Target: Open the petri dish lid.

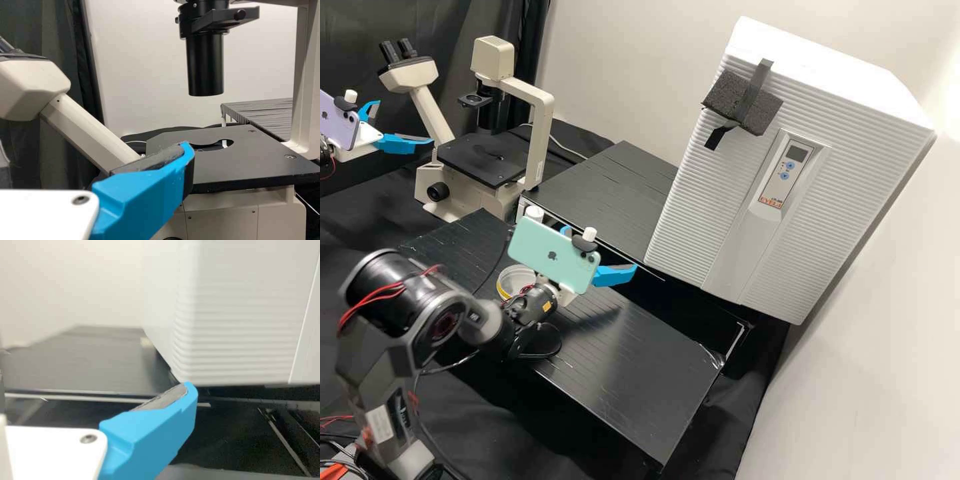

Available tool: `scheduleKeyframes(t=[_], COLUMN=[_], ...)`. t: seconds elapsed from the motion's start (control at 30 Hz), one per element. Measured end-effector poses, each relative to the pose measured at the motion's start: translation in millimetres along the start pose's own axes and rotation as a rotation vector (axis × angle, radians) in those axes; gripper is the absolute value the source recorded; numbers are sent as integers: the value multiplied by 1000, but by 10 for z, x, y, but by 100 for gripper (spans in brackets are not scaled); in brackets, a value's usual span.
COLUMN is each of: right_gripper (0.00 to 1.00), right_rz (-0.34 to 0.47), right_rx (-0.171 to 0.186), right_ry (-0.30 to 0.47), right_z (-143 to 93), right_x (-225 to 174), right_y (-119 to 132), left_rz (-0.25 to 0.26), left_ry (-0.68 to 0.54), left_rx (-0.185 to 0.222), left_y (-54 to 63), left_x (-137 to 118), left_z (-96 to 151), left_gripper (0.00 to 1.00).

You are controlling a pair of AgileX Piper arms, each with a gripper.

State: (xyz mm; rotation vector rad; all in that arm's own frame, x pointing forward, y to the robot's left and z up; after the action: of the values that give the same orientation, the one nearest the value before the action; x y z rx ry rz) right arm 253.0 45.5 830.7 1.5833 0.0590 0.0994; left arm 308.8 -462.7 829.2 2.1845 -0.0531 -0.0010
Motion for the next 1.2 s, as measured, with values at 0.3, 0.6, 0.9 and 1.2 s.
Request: scheduleKeyframes(t=[0.3, 0.6, 0.9, 1.2], right_gripper=[100, 100, 100, 100], right_rz=[-1, -83, -76, -73], right_rx=[-13, -57, -62, -79], right_ry=[175, 169, 194, 267], right_z=[-202, -100, -75, -172], right_x=[-610, -853, -892, -943], right_y=[-43, -181, -154, -131], left_rz=[0, 0, 0, 0], left_ry=[0, 0, 0, 0], left_rx=[0, 0, 0, 0], left_y=[0, 0, 0, 0], left_x=[0, 0, 0, 0], left_z=[0, 0, 0, 0], left_gripper=[100, 100, 100, 100])
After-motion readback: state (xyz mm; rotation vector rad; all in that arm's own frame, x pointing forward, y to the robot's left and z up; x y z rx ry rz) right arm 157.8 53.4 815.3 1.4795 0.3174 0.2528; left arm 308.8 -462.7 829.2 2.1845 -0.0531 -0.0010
